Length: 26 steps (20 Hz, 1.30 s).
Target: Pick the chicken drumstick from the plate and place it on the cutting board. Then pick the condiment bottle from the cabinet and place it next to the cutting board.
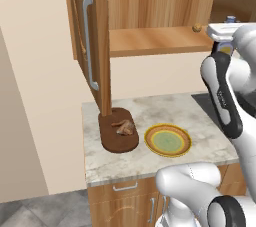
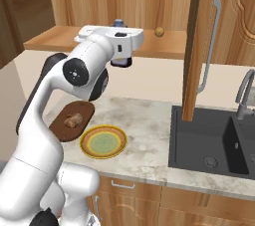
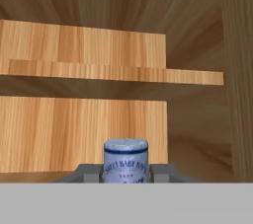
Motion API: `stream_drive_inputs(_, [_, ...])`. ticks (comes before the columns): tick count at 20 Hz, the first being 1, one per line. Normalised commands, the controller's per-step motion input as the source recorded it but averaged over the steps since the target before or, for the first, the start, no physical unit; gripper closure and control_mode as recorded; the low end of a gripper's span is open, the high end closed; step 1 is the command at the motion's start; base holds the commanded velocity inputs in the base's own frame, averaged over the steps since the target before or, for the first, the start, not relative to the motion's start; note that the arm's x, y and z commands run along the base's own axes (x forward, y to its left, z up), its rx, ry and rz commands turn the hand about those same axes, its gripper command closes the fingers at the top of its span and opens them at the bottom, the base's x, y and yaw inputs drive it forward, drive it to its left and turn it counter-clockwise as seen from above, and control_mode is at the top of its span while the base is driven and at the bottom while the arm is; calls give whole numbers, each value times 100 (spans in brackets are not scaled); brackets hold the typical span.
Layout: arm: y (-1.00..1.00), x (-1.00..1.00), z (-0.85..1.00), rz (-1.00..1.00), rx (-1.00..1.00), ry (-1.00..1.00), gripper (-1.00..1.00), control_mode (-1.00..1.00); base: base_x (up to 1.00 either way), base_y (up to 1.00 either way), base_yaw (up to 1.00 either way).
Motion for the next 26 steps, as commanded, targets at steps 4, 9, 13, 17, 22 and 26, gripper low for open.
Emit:
stream_drive_inputs(4, [19,-66,-23,2,0,5,100,-100,0,0,0])
stream_drive_inputs(9, [25,-66,-35,3,0,8,100,-100,0,0,0])
stream_drive_inputs(13, [23,-64,-31,4,0,9,100,-100,0,0,0])
stream_drive_inputs(17, [16,-62,-25,4,0,9,100,-100,0,0,0])
stream_drive_inputs(22, [9,-54,-23,4,0,8,100,-100,0,0,0])
stream_drive_inputs(26, [2,-35,-23,5,0,5,100,-100,0,0,0])
